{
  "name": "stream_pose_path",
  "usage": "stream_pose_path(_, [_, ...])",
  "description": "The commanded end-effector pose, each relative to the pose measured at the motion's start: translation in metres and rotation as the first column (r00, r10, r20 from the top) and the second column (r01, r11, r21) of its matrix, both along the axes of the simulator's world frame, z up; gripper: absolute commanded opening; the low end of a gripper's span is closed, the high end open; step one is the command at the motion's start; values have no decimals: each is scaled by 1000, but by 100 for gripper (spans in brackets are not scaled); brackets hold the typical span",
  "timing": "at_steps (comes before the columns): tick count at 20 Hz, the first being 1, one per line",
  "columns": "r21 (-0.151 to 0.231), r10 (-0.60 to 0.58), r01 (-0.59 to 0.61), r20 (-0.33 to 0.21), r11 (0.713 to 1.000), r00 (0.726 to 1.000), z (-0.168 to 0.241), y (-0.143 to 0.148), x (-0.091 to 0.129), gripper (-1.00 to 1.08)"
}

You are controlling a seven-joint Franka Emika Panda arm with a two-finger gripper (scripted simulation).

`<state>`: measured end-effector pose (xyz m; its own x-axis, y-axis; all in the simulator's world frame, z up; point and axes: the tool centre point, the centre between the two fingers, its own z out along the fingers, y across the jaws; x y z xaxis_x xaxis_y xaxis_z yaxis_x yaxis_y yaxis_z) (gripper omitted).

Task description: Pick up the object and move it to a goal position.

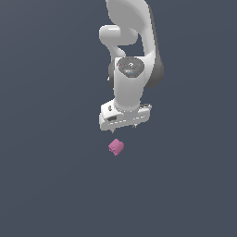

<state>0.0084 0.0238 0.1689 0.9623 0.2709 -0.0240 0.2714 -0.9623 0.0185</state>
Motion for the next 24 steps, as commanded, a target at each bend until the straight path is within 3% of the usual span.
stream_pose_path(1, [2,57,-57,0,998,998,-7,-4,3,100])
stream_pose_path(9, [10,251,-251,3,968,968,-33,-15,13,100])
stream_pose_path(24, [23,512,-513,15,858,859,-71,-32,24,100])
